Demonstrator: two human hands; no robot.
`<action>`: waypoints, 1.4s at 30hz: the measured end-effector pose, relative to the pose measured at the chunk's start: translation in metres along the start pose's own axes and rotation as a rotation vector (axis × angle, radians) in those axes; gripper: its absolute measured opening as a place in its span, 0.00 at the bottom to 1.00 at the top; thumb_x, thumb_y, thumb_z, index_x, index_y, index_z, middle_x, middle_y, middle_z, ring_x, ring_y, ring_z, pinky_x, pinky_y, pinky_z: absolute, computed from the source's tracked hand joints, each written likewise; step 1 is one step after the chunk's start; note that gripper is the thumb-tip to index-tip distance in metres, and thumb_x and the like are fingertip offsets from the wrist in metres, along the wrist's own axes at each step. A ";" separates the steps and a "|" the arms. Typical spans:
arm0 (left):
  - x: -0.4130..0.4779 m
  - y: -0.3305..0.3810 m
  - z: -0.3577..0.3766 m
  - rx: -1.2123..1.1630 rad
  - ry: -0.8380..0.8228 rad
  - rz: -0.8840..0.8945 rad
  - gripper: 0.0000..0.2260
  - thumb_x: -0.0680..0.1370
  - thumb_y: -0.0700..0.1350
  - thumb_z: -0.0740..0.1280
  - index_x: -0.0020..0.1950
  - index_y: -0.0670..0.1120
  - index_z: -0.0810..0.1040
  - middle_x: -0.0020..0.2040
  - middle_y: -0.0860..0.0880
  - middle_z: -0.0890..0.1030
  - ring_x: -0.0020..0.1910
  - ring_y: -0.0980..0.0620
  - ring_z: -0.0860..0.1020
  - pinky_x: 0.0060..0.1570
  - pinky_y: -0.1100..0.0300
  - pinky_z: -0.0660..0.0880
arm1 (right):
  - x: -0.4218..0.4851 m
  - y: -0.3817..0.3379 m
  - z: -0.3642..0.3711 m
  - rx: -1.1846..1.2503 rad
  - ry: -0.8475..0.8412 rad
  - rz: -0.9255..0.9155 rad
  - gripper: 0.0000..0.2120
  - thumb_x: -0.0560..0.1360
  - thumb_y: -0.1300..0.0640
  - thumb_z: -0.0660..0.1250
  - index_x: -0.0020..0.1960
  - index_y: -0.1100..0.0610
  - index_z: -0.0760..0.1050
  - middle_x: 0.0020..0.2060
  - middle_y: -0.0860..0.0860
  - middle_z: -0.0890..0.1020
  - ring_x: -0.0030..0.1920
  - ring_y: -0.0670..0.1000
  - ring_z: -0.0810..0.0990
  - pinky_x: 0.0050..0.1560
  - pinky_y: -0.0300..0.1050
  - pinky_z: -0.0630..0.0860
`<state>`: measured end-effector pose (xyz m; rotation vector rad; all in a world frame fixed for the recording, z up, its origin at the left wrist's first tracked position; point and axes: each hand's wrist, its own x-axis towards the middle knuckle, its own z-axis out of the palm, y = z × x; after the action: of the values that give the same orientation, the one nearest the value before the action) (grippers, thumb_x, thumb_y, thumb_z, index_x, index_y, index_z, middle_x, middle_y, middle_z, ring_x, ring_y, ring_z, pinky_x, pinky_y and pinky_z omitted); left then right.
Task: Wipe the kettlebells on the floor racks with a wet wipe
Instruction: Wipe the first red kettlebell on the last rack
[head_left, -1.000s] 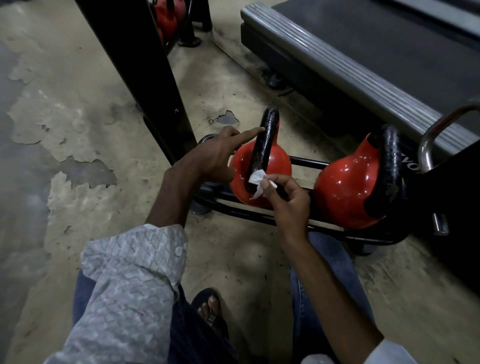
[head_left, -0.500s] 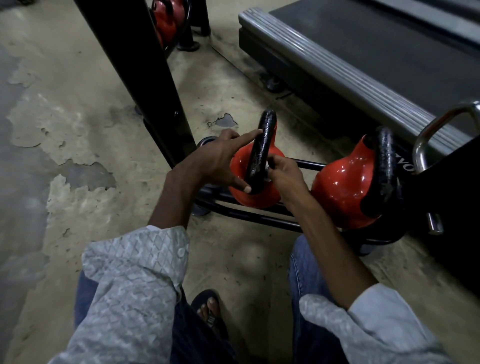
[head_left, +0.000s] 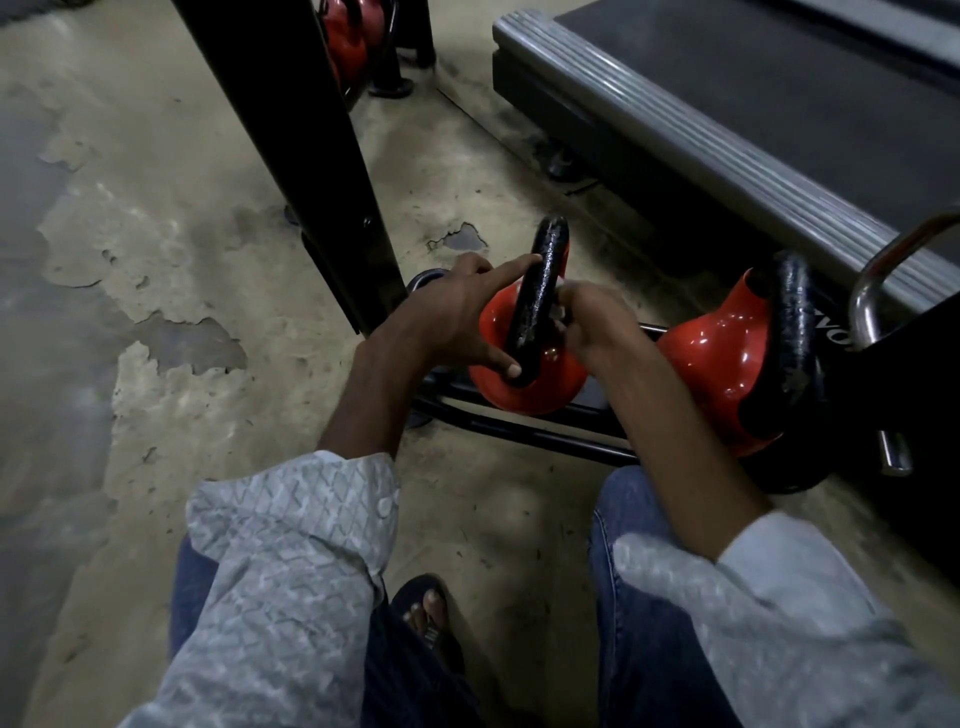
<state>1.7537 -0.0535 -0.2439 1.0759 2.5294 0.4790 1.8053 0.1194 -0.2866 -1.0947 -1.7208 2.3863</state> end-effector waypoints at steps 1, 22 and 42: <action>0.001 0.000 0.000 -0.002 -0.001 -0.004 0.55 0.63 0.57 0.83 0.81 0.64 0.51 0.76 0.45 0.62 0.67 0.44 0.71 0.63 0.45 0.75 | -0.009 0.010 0.001 -0.104 0.035 -0.064 0.16 0.79 0.66 0.63 0.34 0.56 0.80 0.28 0.46 0.80 0.31 0.44 0.76 0.37 0.36 0.72; 0.002 0.006 -0.002 0.007 0.019 -0.049 0.58 0.60 0.55 0.85 0.81 0.64 0.52 0.75 0.46 0.64 0.68 0.45 0.71 0.61 0.46 0.75 | 0.067 -0.016 0.006 -0.054 0.370 -0.517 0.08 0.72 0.54 0.77 0.47 0.58 0.85 0.39 0.49 0.87 0.40 0.45 0.85 0.49 0.52 0.84; 0.005 0.004 -0.003 0.048 0.054 -0.035 0.58 0.58 0.58 0.84 0.80 0.64 0.54 0.72 0.47 0.68 0.63 0.48 0.73 0.57 0.48 0.76 | -0.069 0.073 0.007 -0.180 0.332 -0.767 0.04 0.75 0.61 0.73 0.50 0.58 0.80 0.46 0.52 0.85 0.48 0.49 0.85 0.49 0.44 0.81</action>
<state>1.7518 -0.0479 -0.2402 1.0469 2.6148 0.4454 1.8811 0.0581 -0.3096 -0.6138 -1.8063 1.5274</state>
